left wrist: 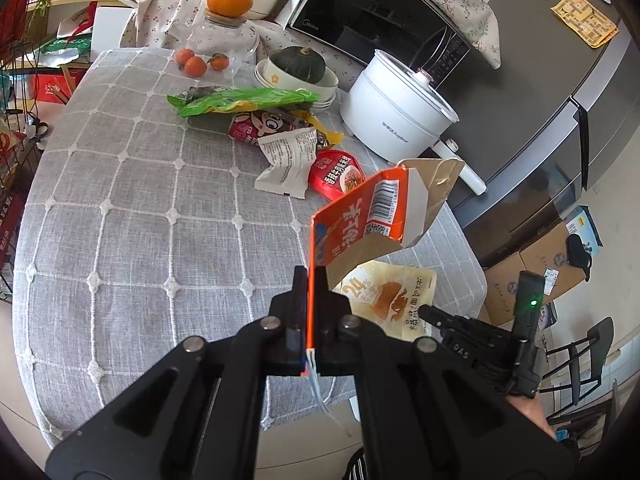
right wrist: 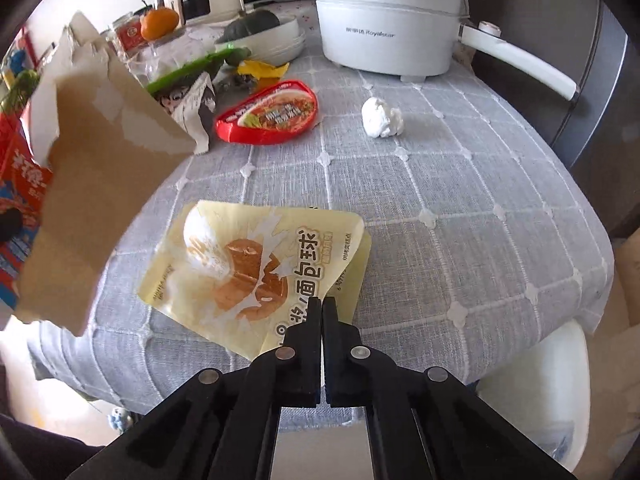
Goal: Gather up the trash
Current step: 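Carry both bags over the white bin and open both grippers to drop them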
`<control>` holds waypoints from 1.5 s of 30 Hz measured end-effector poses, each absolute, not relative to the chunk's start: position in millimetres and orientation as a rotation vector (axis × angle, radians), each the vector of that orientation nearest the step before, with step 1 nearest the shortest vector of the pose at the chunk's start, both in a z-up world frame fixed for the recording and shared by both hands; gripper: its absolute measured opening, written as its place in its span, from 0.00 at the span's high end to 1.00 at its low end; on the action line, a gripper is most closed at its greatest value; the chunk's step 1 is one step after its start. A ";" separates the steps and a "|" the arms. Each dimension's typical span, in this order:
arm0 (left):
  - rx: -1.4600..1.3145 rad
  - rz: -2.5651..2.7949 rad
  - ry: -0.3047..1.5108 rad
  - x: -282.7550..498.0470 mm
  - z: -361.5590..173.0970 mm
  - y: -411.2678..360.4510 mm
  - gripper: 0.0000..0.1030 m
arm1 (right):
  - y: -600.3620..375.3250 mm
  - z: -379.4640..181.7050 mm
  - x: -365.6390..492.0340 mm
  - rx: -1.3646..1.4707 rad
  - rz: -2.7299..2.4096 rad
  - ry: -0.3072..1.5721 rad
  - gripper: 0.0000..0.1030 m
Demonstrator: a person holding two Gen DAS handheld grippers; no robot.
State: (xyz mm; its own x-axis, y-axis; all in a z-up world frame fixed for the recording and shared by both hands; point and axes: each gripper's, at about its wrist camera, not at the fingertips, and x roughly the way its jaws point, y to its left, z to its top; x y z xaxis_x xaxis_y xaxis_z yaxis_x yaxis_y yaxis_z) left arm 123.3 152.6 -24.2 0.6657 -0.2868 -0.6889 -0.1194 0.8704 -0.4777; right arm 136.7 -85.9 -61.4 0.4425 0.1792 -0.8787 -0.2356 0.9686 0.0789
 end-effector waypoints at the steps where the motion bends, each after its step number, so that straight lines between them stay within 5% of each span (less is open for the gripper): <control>1: -0.519 -0.100 0.844 122.6 -23.4 151.2 0.97 | -90.0 -52.3 134.5 -0.044 0.258 1.064 0.99; 16: -0.479 -0.255 0.851 131.8 -16.4 76.0 0.97 | -221.8 28.4 71.4 0.087 0.110 0.907 0.99; 30: -0.405 -0.429 0.911 139.6 -29.0 -28.4 0.97 | -319.1 2.1 24.8 0.159 -0.006 1.033 0.98; 32: -0.399 -0.445 0.923 141.0 -32.3 -40.4 0.97 | -325.5 -6.8 25.0 0.193 0.003 1.073 0.95; 38: -0.366 -0.485 0.959 142.6 -41.9 -77.1 0.97 | -348.4 -2.4 17.5 0.245 -0.045 1.057 0.56; 45: -0.315 -0.517 0.998 144.6 -57.8 -113.2 0.97 | -371.3 5.6 7.8 0.294 -0.076 1.031 0.50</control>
State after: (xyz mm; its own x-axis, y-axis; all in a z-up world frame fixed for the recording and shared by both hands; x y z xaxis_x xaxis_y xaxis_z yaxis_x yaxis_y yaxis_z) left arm 144.6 -113.2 -57.8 0.4372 -0.5477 -0.7133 0.2674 0.8365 -0.4784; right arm 7.8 -371.3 5.6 0.5153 0.0753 -0.8537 0.1994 0.9583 0.2049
